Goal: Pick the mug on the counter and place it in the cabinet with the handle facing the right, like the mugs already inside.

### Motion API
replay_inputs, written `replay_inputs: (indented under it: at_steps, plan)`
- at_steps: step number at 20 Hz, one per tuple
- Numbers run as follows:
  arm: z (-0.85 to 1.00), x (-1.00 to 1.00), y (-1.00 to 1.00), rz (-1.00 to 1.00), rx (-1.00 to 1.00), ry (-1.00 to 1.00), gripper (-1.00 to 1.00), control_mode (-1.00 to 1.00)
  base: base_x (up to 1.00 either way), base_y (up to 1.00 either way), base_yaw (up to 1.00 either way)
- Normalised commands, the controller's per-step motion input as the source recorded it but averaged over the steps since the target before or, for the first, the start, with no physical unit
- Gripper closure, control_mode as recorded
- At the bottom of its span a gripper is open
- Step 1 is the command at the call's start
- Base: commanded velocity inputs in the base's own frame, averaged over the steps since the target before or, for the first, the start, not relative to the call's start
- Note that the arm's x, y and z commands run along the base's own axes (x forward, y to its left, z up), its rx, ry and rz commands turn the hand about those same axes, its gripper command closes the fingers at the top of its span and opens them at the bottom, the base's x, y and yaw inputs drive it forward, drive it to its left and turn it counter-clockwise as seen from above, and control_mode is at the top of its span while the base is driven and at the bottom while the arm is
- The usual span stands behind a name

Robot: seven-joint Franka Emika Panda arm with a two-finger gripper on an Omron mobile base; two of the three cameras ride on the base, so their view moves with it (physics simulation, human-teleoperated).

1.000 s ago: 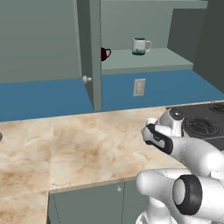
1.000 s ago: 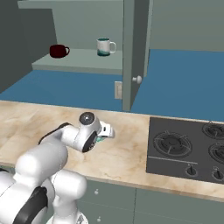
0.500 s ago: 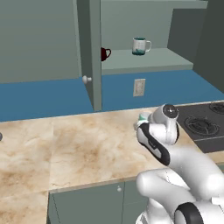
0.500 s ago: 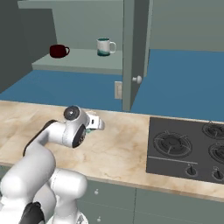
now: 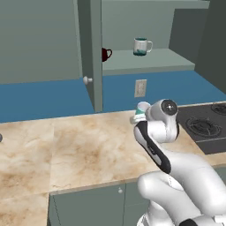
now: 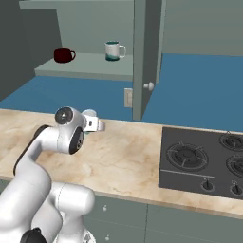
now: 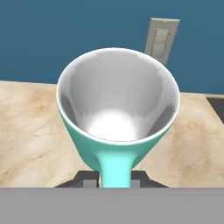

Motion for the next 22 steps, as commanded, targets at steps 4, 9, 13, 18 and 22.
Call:
replay_inputs:
  at_steps: [4, 9, 13, 18, 22]
  plan:
    - [0.52, -0.03, 0.12, 0.0, 0.0, -0.05, 1.0, -1.0, 0.0, 0.0, 0.0]
    - [0.5, -0.02, 0.07, 0.0, 0.0, -0.01, 1.0, -1.0, 0.0, 0.0, 0.0]
    - [0.49, 0.0, 0.08, 0.0, 0.0, 0.0, 1.0, -1.0, 0.0, 0.0, 0.0]
    - [0.47, 0.0, 0.1, 0.0, 0.0, 0.0, 1.0, -1.0, 0.0, 0.0, 0.0]
    - [0.37, 0.0, 0.08, 0.01, 0.0, 0.0, 1.0, -1.0, 0.0, 0.0, 0.0]
